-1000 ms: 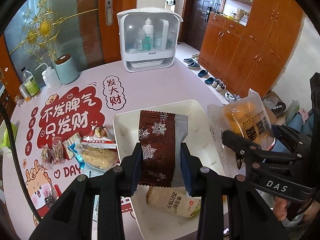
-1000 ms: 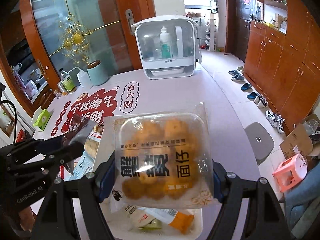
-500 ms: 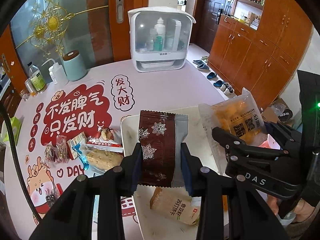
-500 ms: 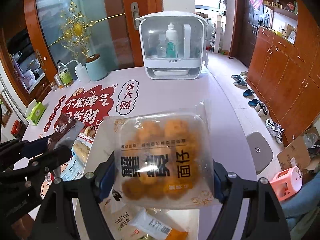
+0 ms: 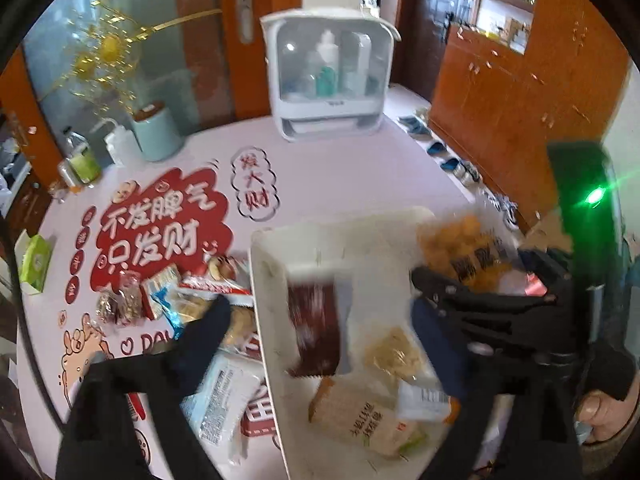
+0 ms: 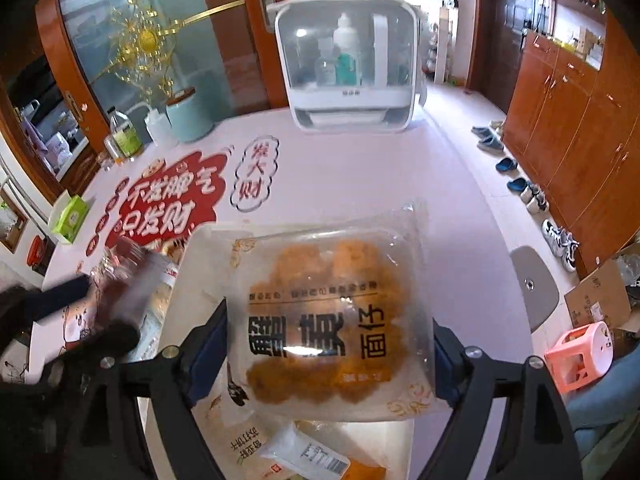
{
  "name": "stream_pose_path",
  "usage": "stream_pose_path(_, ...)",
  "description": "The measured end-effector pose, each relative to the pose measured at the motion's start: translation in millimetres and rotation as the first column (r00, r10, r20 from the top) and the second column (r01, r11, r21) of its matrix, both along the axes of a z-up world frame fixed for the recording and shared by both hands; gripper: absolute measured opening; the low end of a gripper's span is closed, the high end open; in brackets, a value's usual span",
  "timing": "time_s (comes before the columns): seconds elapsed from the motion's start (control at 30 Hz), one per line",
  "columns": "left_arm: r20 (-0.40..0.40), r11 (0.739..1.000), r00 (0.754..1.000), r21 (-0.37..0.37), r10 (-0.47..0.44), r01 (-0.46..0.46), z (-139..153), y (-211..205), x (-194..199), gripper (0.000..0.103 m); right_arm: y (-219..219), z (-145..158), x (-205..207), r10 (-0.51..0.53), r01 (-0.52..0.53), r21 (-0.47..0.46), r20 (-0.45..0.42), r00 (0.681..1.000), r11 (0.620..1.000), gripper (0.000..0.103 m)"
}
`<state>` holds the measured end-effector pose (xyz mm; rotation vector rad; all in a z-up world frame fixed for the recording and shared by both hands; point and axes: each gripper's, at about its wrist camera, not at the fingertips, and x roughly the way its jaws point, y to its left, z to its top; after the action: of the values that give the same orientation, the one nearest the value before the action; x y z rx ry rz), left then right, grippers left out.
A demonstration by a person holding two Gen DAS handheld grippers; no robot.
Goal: Organize snacks
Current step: 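Carry both packs over the white tray and open the tools to release, then move both tools back over the snack pile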
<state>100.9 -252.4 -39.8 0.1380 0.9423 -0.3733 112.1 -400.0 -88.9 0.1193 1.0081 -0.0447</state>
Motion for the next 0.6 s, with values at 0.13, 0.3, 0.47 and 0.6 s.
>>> stream_pose_path(0.13, -0.011, 1.000, 1.000, -0.001, -0.001, 0.001, -0.4, 2.2, 1.8, 0.095, 0.6, -11.5, 3.0, -0.002, 0.001, -0.012, -0.037, 0.999, 1.000, 0.088)
stream_pose_path(0.3, -0.020, 1.000, 1.000, 0.005, 0.015, -0.014, -2.0, 5.2, 3.0, 0.095, 6.5, -6.7, -1.2, 0.018, -0.017, -0.058, 0.014, 1.000, 0.998, 0.091)
stream_pose_path(0.47, -0.017, 1.000, 1.000, 0.007, 0.015, -0.015, -0.7, 7.4, 1.7, 0.095, 9.1, 0.8, -0.3, 0.027, -0.023, -0.087, 0.044, 0.999, 0.996, 0.093)
stream_pose_path(0.6, -0.012, 1.000, 1.000, 0.023, 0.006, -0.006, -0.8, 7.7, -3.4, 0.095, 9.7, -0.9, -2.3, 0.023, -0.020, -0.077, 0.034, 0.999, 0.997, 0.093)
